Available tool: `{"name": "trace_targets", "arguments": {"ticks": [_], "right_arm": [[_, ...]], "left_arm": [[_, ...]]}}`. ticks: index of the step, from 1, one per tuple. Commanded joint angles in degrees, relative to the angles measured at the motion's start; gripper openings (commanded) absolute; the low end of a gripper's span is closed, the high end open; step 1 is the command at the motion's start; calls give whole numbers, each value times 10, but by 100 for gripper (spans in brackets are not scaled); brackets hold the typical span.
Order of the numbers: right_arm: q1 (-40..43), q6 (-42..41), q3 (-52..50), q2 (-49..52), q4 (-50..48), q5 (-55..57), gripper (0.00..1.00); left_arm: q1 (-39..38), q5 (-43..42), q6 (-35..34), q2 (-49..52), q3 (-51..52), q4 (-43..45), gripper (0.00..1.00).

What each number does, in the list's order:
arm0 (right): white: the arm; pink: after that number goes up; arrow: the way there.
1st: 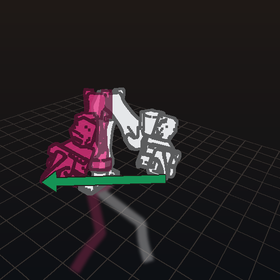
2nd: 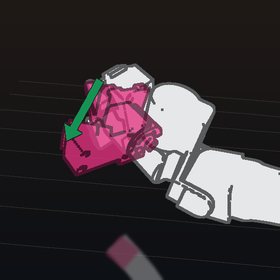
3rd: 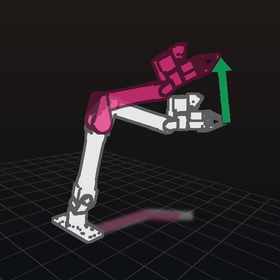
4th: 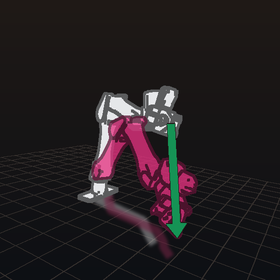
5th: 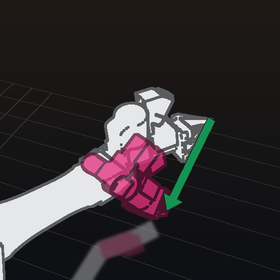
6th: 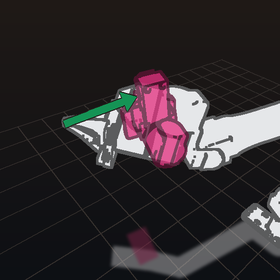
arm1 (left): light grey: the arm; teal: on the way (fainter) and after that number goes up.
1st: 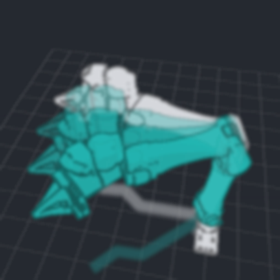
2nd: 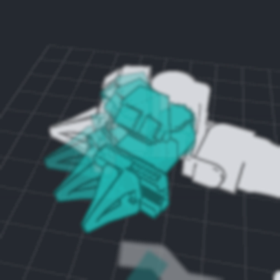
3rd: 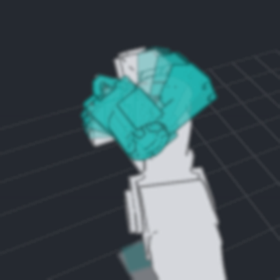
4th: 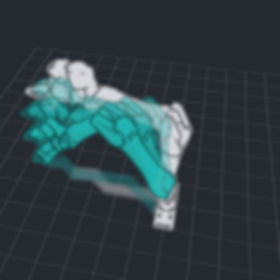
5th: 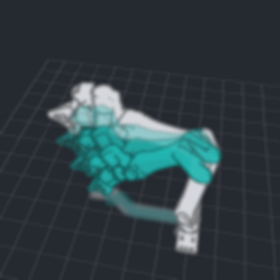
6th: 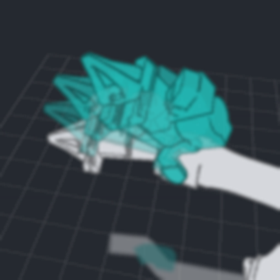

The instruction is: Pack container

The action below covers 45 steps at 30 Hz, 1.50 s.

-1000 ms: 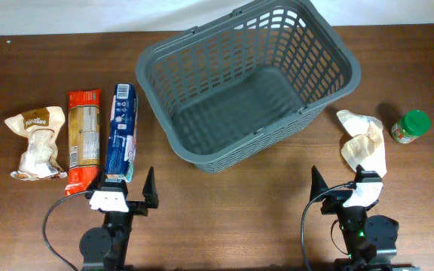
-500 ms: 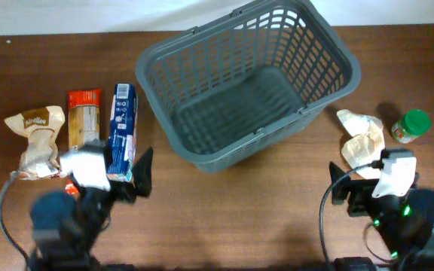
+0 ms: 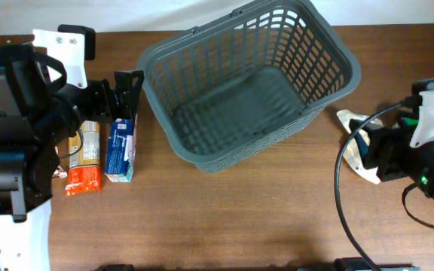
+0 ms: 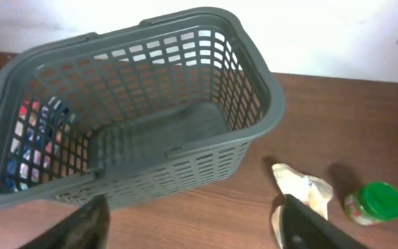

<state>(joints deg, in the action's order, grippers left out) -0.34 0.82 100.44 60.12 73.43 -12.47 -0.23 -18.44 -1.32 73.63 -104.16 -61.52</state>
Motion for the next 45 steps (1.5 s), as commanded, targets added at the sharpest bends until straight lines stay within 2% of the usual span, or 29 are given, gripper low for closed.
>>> {"name": "trace_targets", "arguments": {"ticks": [1, 2, 3, 4, 7, 12, 21, 32, 39, 45], "right_arm": [[4, -48, 9, 47, -9, -4, 38], [3, -61, 15, 71, -8, -4, 22], [3, -71, 20, 85, -8, -4, 16], [3, -84, 29, 106, -7, -5, 4], [3, -104, 84, 195, -8, -13, 4], [3, -104, 131, 259, -13, -13, 4], [3, -104, 131, 322, -29, -13, 4], [3, -104, 131, 369, -23, -8, 4], [3, -103, 131, 394, -4, -9, 4], [3, -103, 130, 415, 14, -9, 4]], "left_arm": [[1, -31, 11, 3, -12, -4, 61], [-1, -22, 12, 2, -12, -12, 10], [-7, -11, 12, 2, -12, -18, 2], [-19, 5, 12, 2, -12, -28, 2], [-135, 74, 41, 3, -12, -88, 2], [-296, 125, 77, 5, -12, -136, 2], [-452, 125, 77, 33, -12, -162, 2], [-465, 138, 78, 138, -10, -214, 2], [-465, 140, 113, 185, -9, -222, 2], [-465, 188, 113, 216, -9, -229, 2]]}}
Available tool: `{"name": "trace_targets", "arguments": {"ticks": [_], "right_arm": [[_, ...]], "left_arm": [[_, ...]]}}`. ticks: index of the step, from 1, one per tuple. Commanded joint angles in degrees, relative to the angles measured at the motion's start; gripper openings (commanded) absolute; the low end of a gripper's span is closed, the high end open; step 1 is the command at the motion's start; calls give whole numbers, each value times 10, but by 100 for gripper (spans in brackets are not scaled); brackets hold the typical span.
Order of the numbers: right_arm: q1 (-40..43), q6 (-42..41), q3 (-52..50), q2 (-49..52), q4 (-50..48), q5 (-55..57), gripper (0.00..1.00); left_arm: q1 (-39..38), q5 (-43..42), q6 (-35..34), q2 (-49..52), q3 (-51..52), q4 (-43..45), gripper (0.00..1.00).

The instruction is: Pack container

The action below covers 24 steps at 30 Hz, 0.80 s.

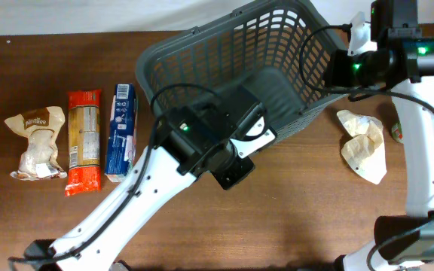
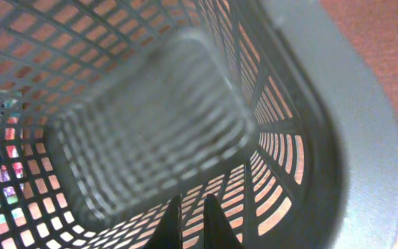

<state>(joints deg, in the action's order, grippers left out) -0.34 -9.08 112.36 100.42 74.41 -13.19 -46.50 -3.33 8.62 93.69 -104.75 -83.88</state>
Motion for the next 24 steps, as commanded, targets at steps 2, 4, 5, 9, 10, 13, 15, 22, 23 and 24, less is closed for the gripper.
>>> {"name": "trace_targets", "arguments": {"ticks": [2, 4, 5, 9, 10, 13, 15, 22, 23, 24], "right_arm": [[3, -4, 11, 13, 7, -1, 4], [3, -4, 11, 13, 16, -1, 4], [3, -4, 11, 13, 22, -1, 4], [3, 3, 11, 13, 41, -1, 4], [3, 3, 11, 13, 43, -1, 4], [3, 13, 11, 13, 56, -1, 4], [3, 13, 11, 13, 64, -2, 4], [2, 54, 11, 13, 92, -4, 4], [2, 58, 11, 13, 94, -3, 4], [2, 59, 11, 13, 94, -3, 4]], "left_arm": [[-2, 57, 14, 23, -3, -7, 2], [0, 80, 14, 29, -3, -6, 2], [4, 84, 14, 31, -3, -5, 2], [36, 89, 14, 31, -3, 1, 2], [45, 89, 14, 31, -3, 2, 2], [80, 89, 14, 31, -3, 10, 2], [99, 90, 14, 31, -3, 15, 2], [155, 90, 14, 31, -3, 24, 2], [158, 90, 14, 31, -3, 24, 2], [160, 90, 14, 31, -3, 25, 2]]}}
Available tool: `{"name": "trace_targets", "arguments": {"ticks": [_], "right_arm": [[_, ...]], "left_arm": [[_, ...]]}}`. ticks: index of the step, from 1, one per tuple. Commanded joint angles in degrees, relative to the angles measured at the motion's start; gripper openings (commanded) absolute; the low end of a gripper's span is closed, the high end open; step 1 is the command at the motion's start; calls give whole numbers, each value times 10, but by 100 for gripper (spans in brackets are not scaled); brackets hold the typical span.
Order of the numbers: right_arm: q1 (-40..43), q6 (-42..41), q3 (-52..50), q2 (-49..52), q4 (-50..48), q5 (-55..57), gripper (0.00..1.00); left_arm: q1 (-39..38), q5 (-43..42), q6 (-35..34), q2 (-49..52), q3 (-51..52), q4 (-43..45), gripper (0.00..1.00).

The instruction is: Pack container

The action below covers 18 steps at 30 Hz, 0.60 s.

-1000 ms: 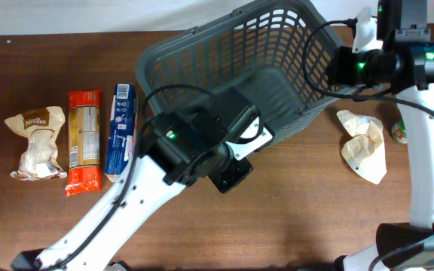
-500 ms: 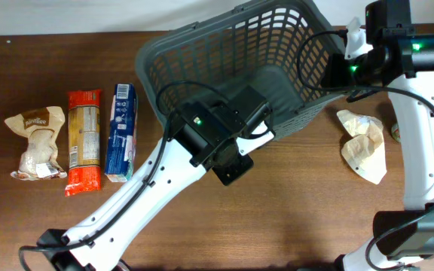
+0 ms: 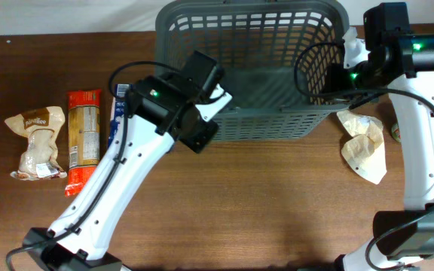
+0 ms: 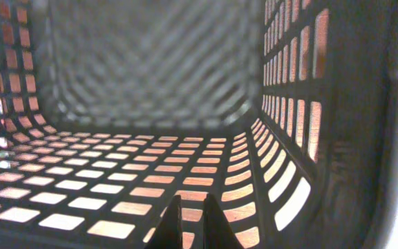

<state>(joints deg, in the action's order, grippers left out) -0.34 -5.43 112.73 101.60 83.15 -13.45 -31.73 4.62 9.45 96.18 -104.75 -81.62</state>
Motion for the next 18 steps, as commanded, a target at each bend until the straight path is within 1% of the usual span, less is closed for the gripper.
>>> {"name": "trace_targets", "arguments": {"ticks": [1, 6, 9, 11, 15, 18], "right_arm": [[2, 22, 7, 1, 7, -1, 4], [2, 23, 9, 0, -3, -1, 4], [2, 37, 21, -7, -4, -1, 4], [2, 37, 38, -15, -4, -1, 4], [5, 37, 115, -38, -5, 0, 4], [19, 33, 177, -42, -5, 4, 4]], "left_arm": [[14, 10, 5, 6, -3, 2, 2], [15, 14, 5, 2, -3, 0, 2], [16, 57, 2, -16, -6, 4, 2], [23, 64, -8, -35, -14, 10, 2], [70, 64, -14, -90, -48, 24, 2], [118, 64, -37, -125, -57, 39, 6]]}}
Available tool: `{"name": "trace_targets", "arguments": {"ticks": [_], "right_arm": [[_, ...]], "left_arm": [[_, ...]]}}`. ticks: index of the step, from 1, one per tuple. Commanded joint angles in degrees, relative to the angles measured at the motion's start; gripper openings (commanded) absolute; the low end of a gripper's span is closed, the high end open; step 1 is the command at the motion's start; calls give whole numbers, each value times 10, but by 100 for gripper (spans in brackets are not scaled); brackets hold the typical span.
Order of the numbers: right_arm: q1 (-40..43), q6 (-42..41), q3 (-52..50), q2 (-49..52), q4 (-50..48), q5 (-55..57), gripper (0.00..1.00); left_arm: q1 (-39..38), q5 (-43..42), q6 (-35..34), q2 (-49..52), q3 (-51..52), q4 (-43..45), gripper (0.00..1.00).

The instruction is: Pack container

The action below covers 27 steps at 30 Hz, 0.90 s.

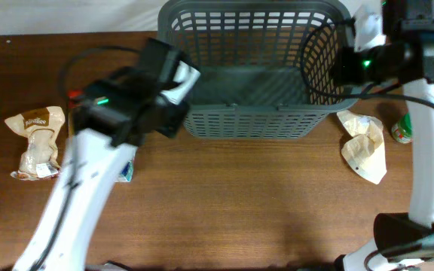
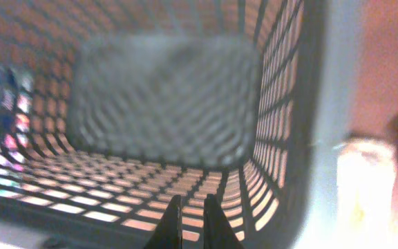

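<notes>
The grey slotted basket stands square at the table's back edge, with nothing inside. My right gripper is at its right wall. In the right wrist view the right gripper points into the basket. Its fingers are shut to a thin slit, with nothing seen between them. My left arm reaches the basket's left front corner; its fingers are hidden and blurred. A pale snack bag lies at far left. Only a corner of a blue box shows under the arm.
A crumpled pale packet lies right of the basket, also seen in the wrist view as a pale packet. A green-lidded jar stands beside it at the right edge. A red package is almost wholly covered by my left arm.
My left arm has swung left and now covers the red package and most of the blue box. The basket stays put. The right wrist view now takes in the rim and the pale packet.
The basket stood askew mid-table with both arms at the sides and the right gripper wide open. Then both arms were at the basket, the right gripper shut at its right rim. Then the basket stood square at the back, as it does now.
</notes>
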<state>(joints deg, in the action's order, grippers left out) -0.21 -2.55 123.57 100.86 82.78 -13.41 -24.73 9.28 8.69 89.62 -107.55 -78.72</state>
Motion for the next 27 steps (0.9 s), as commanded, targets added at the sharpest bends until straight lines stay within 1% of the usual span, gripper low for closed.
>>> {"name": "trace_targets", "arguments": {"ticks": [1, 5, 8, 12, 18, 20, 27], "right_arm": [[23, 4, 84, -35, -3, 8, 4], [52, 3, 95, -32, -16, 55, 4], [90, -14, 94, -2, -23, 95, 4], [119, -40, 94, 47, -27, 89, 4], [122, -48, 94, 131, -40, 40, 4], [122, -57, 94, 152, -47, 5, 4], [111, -57, 94, 170, -90, -63, 4]], "left_arm": [[69, 17, -33, -71, -29, 12, 7], [135, 17, -38, -95, -29, -1, 8], [176, 15, -65, -107, -29, -11, 7], [186, 15, -66, -110, -29, -12, 7], [186, 15, -66, -110, -29, -13, 7], [186, 15, -66, -110, -29, -15, 8], [186, 15, -66, -110, -29, -22, 7]]}}
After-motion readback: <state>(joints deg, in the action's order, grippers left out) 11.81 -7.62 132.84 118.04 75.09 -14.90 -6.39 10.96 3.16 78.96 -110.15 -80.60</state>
